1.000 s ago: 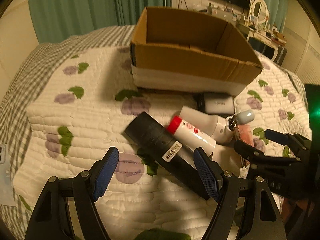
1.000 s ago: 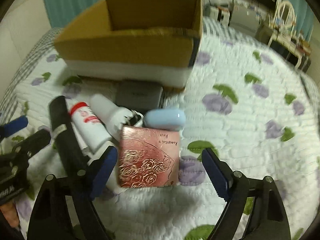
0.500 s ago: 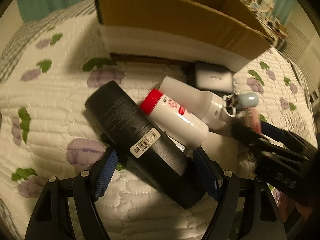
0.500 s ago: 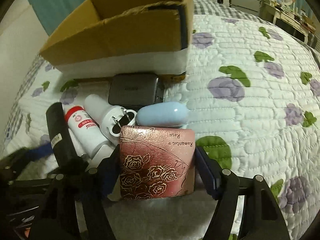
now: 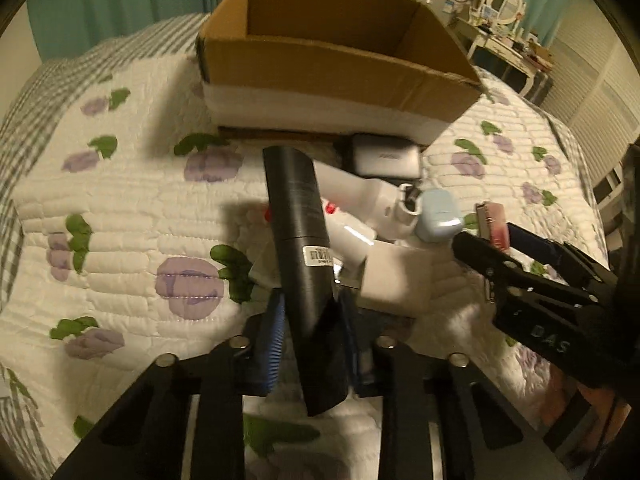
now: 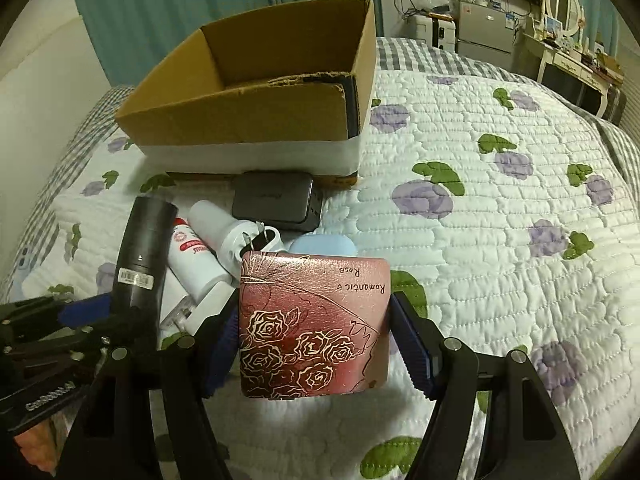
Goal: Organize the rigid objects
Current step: 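Grasp the pink rose-printed box with the right gripper while the left grasps the black remote, then carry both held items into the cardboard box and open both grippers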
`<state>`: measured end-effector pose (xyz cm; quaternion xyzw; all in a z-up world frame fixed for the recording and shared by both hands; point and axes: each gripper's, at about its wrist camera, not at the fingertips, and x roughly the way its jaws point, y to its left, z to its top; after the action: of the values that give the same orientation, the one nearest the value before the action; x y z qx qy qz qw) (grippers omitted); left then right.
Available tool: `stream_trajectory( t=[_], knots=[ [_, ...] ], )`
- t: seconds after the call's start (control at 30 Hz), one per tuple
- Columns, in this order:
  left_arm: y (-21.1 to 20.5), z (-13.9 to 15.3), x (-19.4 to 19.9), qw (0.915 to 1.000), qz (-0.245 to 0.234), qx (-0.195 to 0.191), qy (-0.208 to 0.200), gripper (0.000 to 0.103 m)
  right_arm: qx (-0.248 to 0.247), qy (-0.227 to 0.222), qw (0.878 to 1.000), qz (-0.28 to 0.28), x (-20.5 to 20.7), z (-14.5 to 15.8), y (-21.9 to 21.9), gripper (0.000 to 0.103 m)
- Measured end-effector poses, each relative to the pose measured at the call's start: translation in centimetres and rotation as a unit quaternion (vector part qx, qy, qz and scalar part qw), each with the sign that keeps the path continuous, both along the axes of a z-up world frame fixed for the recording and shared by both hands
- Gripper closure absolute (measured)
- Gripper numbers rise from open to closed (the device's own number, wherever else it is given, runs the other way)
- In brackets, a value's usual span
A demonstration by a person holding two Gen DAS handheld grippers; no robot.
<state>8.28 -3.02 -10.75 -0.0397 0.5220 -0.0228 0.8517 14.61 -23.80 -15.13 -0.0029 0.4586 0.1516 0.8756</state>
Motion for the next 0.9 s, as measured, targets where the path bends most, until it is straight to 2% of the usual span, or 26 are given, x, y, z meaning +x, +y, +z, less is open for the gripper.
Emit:
stream_trajectory(
  t=[0.13, 0.33, 0.67, 0.9],
  knots=[
    [-0.2, 1.2, -0.8, 0.9999, -0.004, -0.002, -0.016, 0.086, -0.003, -0.015, 1.0, -0.001, -1.1, 0.8, -0.1, 0.033],
    [-1.7, 3.3, -1.1, 0.9988, -0.017, -0.001, -0.047, 0.088, -0.009, -0.043, 0.999, -0.005, -2.4, 3.6, -0.6, 0.033],
    [-2.9, 9.2, -1.4, 0.9927, -0.048, 0.002, -0.111, 0.09, -0.03, -0.103, 0.994, 0.006, -3.5, 10.2, -0.4, 0.033],
    [-2.8, 11.9, 0.2, 0.9898, -0.057, 0.011, -0.13, 0.09, -0.028, -0.123, 0.992, 0.017, -2.4, 12.8, 0.6, 0.033]
  ],
)
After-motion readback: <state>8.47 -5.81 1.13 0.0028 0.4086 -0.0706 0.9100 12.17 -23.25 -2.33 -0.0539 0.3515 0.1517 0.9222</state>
